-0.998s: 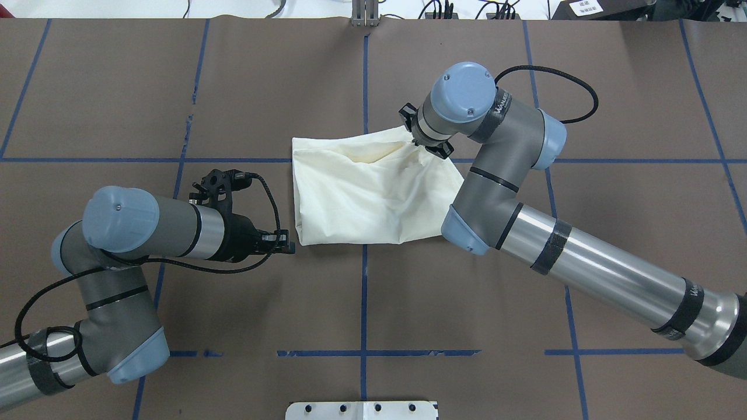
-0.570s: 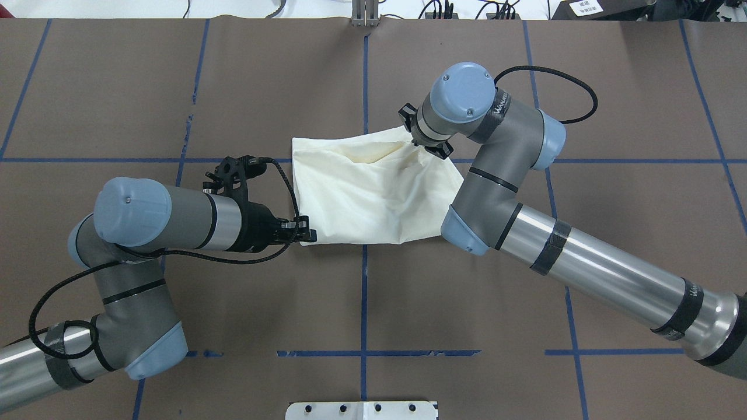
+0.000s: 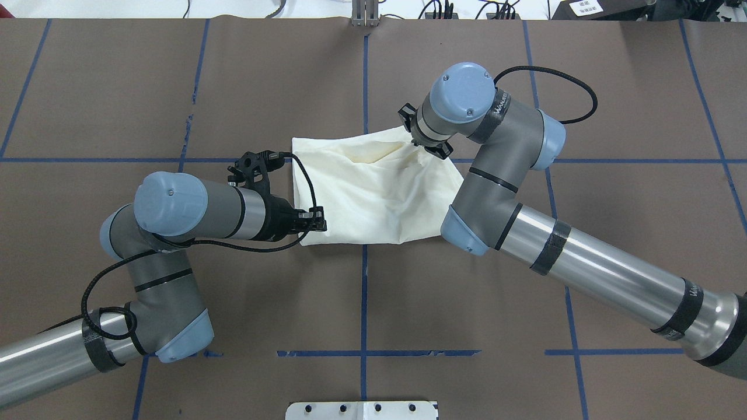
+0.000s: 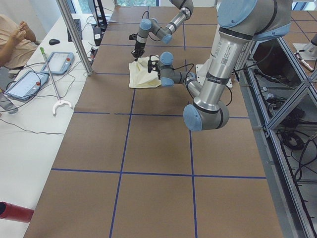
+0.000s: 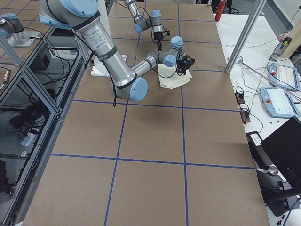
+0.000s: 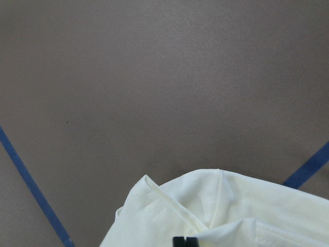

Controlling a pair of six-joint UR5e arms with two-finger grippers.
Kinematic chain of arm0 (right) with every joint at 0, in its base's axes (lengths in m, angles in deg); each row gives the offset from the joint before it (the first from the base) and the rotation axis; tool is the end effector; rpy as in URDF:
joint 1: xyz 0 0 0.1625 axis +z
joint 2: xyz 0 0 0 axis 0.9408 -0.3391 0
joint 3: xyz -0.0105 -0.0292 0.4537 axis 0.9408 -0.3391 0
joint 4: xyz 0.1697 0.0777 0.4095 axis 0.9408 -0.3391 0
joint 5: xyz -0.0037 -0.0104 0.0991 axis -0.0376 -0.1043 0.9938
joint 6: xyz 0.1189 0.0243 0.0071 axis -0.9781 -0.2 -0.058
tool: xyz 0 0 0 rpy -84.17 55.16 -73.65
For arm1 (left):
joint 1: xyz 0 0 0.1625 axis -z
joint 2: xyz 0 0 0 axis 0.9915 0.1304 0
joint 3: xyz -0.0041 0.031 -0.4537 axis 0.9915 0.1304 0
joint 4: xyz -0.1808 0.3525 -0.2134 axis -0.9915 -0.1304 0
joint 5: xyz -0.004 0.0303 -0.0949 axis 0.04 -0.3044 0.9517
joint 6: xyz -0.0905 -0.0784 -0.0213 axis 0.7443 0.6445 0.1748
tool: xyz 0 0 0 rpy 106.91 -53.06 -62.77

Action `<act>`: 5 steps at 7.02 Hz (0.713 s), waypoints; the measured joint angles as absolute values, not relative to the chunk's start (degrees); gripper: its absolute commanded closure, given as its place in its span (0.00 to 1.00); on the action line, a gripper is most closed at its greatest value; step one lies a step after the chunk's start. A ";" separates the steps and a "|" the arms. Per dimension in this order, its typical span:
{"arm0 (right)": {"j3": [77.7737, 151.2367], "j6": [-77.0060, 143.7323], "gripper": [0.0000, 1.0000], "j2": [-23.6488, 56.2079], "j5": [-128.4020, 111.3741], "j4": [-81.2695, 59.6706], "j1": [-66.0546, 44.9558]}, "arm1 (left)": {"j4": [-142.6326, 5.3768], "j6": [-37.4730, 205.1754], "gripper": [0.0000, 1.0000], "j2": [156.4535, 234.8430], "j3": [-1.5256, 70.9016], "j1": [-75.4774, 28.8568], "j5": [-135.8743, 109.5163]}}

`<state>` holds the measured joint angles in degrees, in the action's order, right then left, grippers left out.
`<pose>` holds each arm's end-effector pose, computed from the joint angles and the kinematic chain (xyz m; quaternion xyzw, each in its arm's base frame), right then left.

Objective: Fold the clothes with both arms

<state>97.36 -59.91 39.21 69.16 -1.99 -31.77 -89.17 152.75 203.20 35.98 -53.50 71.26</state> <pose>-0.5916 -0.6105 0.2847 -0.0137 -0.4362 0.4020 0.8049 0.5806 -0.4361 0.2871 0.0816 0.6155 -0.0688 0.7809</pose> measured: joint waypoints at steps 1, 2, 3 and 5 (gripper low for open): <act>97.35 -59.90 1.00 39.11 69.18 -1.99 -31.77 | -89.17 152.55 1.00 203.30 35.05 -53.19 70.75; 97.27 -59.83 1.00 38.97 69.18 -1.99 -31.77 | -89.19 152.38 1.00 203.29 34.38 -52.87 70.41; 97.17 -59.78 1.00 38.86 69.19 -1.99 -31.77 | -89.23 152.31 1.00 203.20 33.79 -52.64 70.26; 96.83 -59.72 1.00 38.83 69.17 -1.81 -31.81 | -89.42 152.29 1.00 202.88 32.80 -52.50 70.23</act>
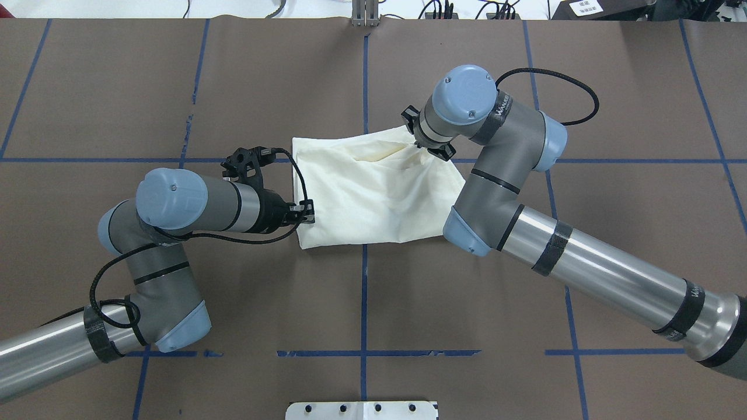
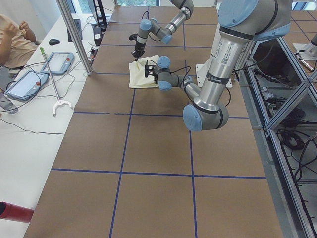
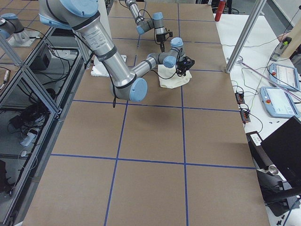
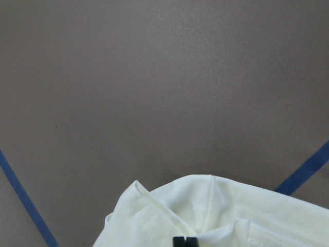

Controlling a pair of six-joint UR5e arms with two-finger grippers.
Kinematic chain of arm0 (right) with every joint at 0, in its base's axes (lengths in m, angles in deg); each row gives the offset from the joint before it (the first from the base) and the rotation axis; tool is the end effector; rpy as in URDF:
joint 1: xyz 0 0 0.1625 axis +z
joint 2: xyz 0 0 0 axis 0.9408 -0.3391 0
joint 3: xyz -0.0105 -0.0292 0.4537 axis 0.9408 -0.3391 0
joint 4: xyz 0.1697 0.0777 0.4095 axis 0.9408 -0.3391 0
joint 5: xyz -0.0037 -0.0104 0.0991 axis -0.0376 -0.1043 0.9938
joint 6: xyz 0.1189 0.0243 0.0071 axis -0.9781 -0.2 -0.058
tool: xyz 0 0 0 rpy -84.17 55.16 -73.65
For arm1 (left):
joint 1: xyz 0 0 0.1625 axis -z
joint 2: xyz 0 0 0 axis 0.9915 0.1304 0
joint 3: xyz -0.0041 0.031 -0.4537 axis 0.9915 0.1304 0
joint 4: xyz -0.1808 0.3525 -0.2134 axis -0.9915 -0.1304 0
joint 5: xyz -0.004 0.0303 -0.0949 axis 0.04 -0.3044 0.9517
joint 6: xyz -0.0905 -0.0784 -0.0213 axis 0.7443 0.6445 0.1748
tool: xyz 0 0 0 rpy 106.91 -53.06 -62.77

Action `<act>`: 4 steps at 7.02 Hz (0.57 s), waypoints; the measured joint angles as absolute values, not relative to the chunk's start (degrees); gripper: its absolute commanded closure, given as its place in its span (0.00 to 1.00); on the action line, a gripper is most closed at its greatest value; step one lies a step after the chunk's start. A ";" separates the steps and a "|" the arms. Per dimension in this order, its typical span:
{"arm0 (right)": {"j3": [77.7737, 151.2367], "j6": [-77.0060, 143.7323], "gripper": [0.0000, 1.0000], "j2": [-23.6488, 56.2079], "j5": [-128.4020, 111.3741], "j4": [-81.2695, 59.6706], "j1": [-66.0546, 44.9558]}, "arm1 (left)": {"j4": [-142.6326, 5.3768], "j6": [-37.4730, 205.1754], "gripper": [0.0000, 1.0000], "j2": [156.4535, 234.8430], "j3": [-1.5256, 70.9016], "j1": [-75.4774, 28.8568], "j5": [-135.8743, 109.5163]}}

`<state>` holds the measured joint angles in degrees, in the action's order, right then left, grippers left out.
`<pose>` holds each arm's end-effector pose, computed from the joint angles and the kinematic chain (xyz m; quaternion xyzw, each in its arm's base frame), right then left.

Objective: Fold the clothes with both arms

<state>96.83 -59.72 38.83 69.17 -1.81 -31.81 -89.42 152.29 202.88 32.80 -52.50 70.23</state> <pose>-0.5929 -0.6107 0.2947 -0.0144 -0.4306 0.4022 0.8079 0.5841 -0.4550 0.3196 0.0871 0.5924 -0.0844 0.7964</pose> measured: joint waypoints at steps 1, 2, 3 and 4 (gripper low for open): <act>96.27 -59.72 1.00 38.88 69.13 -0.98 -31.83 | -89.44 152.30 1.00 202.79 32.56 -52.51 70.23; 95.50 -59.77 1.00 38.93 69.11 0.34 -31.84 | -89.45 152.30 1.00 202.74 32.37 -52.55 70.23; 94.96 -59.81 1.00 38.96 69.10 1.22 -31.86 | -89.46 152.35 1.00 202.70 32.14 -52.67 70.21; 94.75 -59.82 1.00 38.95 69.10 1.54 -31.86 | -89.46 152.40 1.00 202.69 31.88 -52.80 70.19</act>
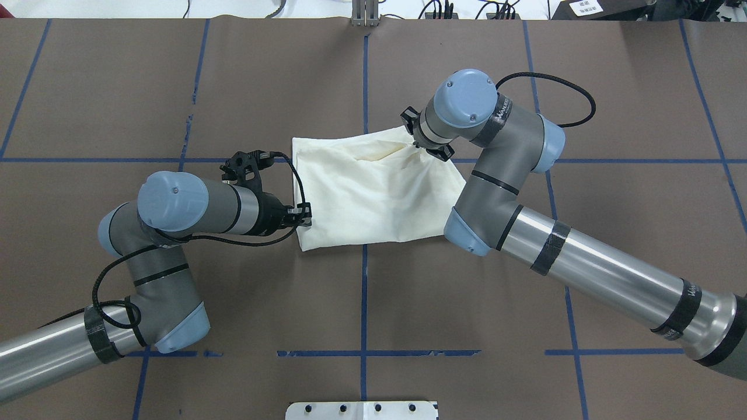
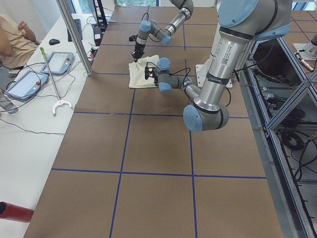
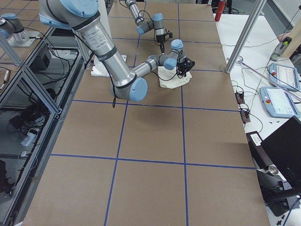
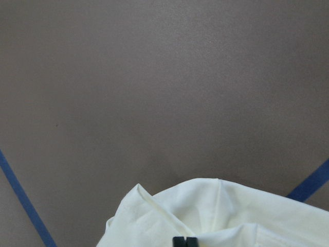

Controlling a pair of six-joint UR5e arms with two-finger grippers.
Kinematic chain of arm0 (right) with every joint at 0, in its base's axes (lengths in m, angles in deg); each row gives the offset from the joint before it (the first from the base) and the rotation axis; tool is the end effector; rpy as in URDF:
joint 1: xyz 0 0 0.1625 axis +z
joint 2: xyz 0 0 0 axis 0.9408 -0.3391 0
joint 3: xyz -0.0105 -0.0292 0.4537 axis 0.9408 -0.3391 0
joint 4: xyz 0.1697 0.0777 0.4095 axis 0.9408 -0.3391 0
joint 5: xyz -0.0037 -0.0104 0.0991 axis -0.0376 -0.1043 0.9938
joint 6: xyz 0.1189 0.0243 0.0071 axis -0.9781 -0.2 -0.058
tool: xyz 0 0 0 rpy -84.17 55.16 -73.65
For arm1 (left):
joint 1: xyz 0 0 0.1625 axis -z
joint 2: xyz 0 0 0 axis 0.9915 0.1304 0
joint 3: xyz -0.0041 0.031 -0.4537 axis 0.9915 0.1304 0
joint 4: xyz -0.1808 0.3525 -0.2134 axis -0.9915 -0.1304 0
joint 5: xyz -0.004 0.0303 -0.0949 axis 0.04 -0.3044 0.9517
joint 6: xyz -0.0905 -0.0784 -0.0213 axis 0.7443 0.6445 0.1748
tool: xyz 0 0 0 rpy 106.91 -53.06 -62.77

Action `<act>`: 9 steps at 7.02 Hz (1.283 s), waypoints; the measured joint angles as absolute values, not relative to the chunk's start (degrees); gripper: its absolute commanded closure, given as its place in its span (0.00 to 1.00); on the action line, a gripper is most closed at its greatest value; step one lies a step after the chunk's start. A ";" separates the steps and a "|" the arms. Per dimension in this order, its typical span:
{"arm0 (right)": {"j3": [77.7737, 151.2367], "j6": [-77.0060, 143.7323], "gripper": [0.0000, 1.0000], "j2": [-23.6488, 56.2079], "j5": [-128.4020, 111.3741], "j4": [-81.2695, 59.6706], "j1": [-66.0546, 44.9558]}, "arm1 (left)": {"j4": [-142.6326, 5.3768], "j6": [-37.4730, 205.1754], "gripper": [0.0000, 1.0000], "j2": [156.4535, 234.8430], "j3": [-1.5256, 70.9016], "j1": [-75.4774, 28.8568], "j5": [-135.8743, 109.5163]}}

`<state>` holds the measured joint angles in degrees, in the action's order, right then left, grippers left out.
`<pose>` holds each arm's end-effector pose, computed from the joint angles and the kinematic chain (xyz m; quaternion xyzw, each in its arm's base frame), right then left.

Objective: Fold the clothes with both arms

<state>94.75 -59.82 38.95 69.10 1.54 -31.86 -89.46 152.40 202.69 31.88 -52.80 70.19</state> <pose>-0.5991 -0.6149 0.3034 -0.0122 -0.4412 0.3994 0.8036 0.5893 -0.4537 0.3305 0.0822 0.5858 -0.0853 0.8017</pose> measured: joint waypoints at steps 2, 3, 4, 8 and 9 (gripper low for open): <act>94.67 -59.88 0.00 38.85 69.10 1.68 -31.81 | -89.46 152.44 1.00 202.69 31.80 -52.83 70.21; 94.78 -59.74 0.00 38.84 69.15 1.72 -31.64 | -89.42 152.44 1.00 202.62 32.28 -52.53 70.19; 94.97 -59.11 0.00 38.84 69.43 1.76 -31.31 | -89.32 152.44 1.00 202.19 33.32 -51.93 70.23; 102.93 -46.74 0.00 29.39 80.37 1.41 -23.01 | -89.14 149.15 0.93 194.32 38.96 -47.20 71.56; 105.67 -40.91 0.00 25.54 83.29 1.29 -19.89 | -89.17 145.19 0.83 191.69 39.78 -44.61 73.41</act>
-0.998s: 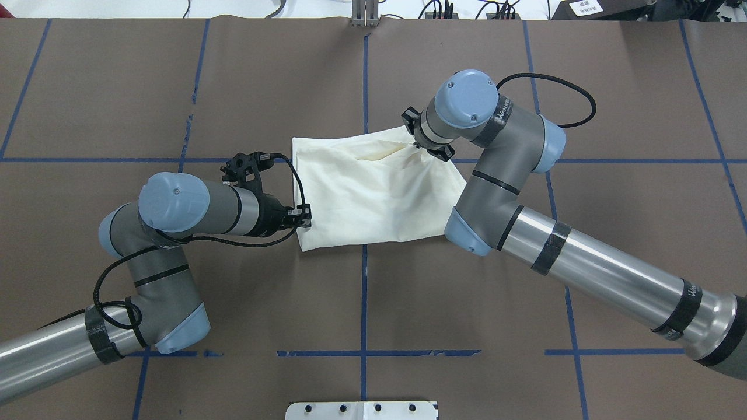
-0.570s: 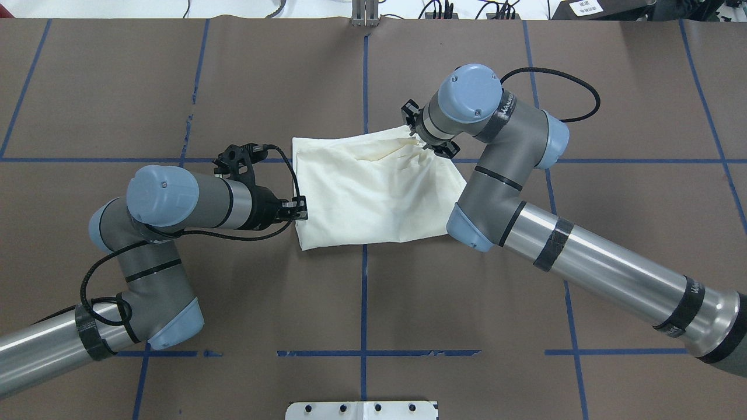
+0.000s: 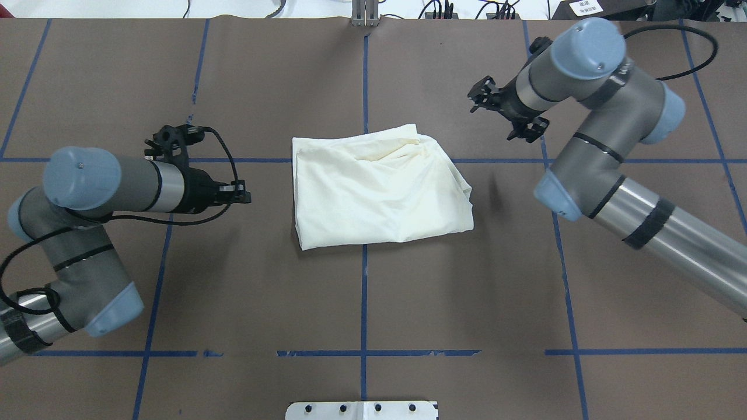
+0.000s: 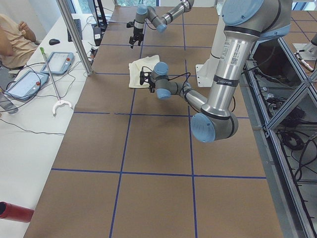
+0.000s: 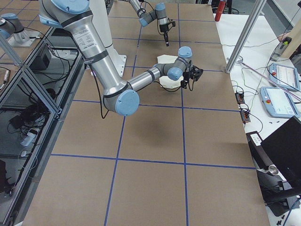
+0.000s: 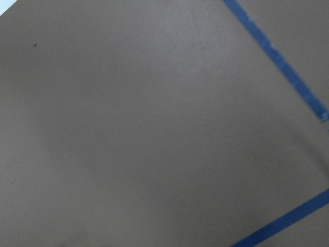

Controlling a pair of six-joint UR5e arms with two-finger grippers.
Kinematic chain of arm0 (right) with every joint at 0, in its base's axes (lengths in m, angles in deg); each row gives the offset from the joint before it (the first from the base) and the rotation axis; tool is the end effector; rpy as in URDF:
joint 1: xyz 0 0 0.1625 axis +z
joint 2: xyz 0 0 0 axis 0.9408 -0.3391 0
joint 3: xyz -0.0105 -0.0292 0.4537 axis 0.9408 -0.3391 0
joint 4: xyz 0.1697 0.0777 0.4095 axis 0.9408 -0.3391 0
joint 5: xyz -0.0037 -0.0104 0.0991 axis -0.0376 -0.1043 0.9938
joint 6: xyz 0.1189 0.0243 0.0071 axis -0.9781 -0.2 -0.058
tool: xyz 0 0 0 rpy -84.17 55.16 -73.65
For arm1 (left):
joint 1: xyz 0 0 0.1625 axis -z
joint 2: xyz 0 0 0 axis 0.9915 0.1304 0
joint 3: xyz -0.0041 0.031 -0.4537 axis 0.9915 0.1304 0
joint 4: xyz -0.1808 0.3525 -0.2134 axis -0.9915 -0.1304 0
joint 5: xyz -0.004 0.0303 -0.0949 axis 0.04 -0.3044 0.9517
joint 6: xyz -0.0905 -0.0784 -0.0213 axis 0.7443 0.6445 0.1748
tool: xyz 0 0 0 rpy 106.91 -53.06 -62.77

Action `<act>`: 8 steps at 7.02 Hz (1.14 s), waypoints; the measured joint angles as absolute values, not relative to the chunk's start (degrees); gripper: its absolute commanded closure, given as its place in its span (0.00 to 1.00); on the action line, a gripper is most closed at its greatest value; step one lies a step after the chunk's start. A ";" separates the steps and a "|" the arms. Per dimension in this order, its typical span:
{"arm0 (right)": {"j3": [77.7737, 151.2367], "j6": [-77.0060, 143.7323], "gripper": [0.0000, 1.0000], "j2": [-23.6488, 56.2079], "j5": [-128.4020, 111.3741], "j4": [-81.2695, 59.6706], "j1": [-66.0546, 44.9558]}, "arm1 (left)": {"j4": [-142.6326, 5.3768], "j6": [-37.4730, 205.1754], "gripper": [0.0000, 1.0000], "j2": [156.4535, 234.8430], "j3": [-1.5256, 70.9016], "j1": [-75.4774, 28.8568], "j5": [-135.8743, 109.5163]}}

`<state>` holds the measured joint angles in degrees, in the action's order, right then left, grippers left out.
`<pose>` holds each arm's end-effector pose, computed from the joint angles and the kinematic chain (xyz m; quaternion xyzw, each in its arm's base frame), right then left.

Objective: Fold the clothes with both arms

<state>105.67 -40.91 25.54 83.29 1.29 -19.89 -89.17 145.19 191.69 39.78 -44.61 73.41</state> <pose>-0.4264 -0.6422 0.3844 -0.0086 -0.4488 0.3030 0.8406 0.4669 -0.4844 0.3911 0.1259 0.5569 -0.0827 0.8168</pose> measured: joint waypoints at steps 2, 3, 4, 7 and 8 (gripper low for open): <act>111.06 -27.47 0.00 16.73 89.70 1.10 -12.55 | -89.19 134.16 0.75 185.27 41.52 -37.07 78.74; 113.26 -18.32 0.00 11.47 94.05 1.08 -7.37 | -89.16 125.96 0.75 181.58 42.01 -32.13 81.45; 114.81 -8.13 0.00 6.66 97.95 1.05 -1.81 | -89.04 116.69 0.75 178.14 42.08 -26.10 84.63; 117.03 16.24 0.00 -1.69 102.87 -4.34 11.43 | -79.85 87.89 0.72 173.53 42.38 -6.04 92.10; 119.87 24.03 0.00 -2.07 103.09 -12.54 14.25 | -71.44 79.02 0.61 174.50 43.68 -0.17 92.84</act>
